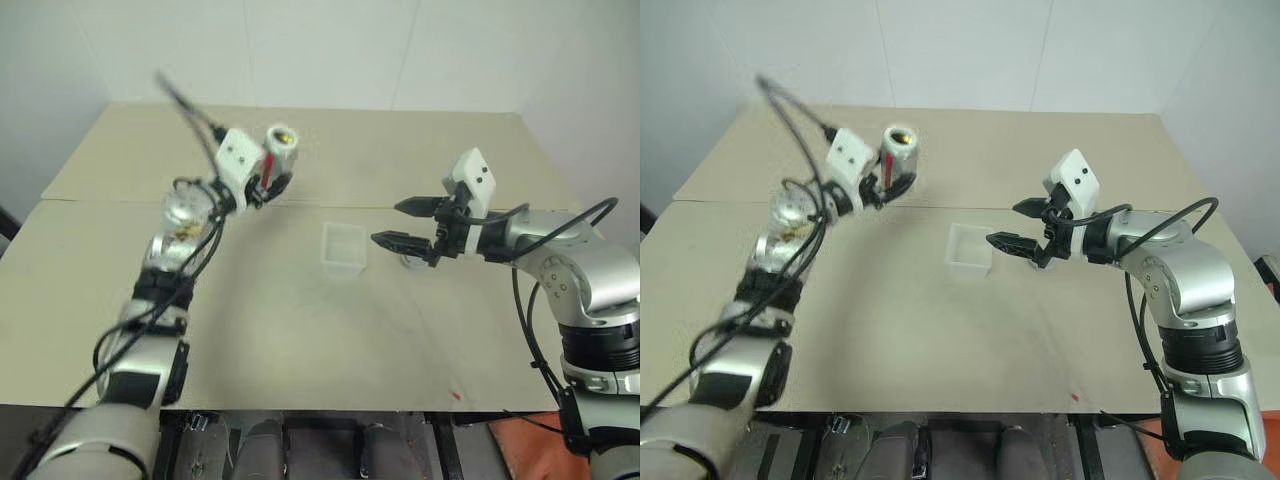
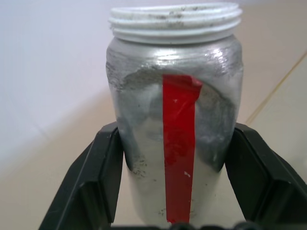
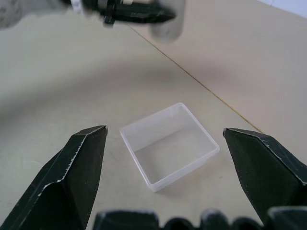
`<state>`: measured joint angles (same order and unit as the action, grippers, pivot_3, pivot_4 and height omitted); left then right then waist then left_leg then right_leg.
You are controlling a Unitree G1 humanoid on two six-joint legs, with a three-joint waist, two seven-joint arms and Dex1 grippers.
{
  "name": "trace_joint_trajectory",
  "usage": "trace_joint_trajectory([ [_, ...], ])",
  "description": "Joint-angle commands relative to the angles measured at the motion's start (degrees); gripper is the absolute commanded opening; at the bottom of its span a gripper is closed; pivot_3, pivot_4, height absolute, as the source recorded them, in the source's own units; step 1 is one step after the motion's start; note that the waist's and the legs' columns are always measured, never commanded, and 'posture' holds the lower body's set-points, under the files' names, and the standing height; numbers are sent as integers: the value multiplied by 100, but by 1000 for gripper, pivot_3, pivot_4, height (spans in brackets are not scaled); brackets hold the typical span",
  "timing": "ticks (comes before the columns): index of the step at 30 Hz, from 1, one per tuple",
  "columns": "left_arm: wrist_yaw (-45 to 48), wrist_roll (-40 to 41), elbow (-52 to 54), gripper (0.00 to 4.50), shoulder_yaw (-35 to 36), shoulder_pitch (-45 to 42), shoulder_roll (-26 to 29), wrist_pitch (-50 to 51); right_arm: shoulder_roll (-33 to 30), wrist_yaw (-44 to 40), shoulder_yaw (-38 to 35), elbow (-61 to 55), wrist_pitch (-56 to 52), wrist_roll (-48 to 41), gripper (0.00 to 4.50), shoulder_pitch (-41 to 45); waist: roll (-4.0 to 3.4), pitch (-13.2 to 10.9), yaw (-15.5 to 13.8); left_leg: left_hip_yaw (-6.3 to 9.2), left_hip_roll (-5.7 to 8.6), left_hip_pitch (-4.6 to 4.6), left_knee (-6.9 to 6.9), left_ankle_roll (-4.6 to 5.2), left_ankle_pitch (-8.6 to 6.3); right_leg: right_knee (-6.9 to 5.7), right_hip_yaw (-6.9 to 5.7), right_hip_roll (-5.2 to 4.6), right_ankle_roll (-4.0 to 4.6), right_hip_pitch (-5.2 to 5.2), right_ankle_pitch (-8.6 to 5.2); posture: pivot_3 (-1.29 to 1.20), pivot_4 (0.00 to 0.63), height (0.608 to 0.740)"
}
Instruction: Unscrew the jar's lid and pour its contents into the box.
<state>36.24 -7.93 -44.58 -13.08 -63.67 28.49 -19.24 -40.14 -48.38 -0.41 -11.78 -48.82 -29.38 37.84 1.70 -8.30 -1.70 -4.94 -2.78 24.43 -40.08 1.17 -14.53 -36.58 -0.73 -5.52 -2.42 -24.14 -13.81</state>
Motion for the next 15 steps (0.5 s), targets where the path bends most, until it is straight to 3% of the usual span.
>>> trace_joint_trajectory([
  [1, -1111, -2687, -724, 2766, -1806, -1066, 302, -2489, -192, -70, -83, -70, 85, 36, 4486, 98, 0, 0, -30, -2, 0, 3, 1, -8, 4, 3, 1, -1, 0, -2, 0, 0, 150, 740],
  [4, -2536, -4456, -1159, 2766, -3055, -1771, 272, -3051, -290, -115, -30, -29, 48, 66, 4486, 108, -2, 1, -58, -9, 2, -2, 17, -9, 5, 26, 4, -2, -3, 5, 2, 0, 150, 740],
  [7, -4221, -6012, -1551, 2766, -4221, -2340, -107, -2637, -388, -160, -16, 102, -57, 108, 4486, 186, -1, 0, -55, -12, 0, 3, 15, 17, -10, 26, 4, -1, -5, -5, 3, 0, 150, 740],
  [11, -5316, -6807, -2082, 2766, -4884, -2664, -619, -2103, -445, -125, -244, 169, -350, -82, 4486, 351, 0, -1, -46, -11, -3, 19, 9, 22, -12, 9, 5, -1, -6, -26, 3, 0, 150, 740],
  [15, -5936, -7076, -2401, 2766, -5129, -2908, -987, -1855, -382, -50, -464, -36, -545, -316, 4486, 323, 2, -1, -54, -9, -2, 30, 1, 21, -12, -5, 3, -3, -7, -35, 2, 0, 150, 740],
])
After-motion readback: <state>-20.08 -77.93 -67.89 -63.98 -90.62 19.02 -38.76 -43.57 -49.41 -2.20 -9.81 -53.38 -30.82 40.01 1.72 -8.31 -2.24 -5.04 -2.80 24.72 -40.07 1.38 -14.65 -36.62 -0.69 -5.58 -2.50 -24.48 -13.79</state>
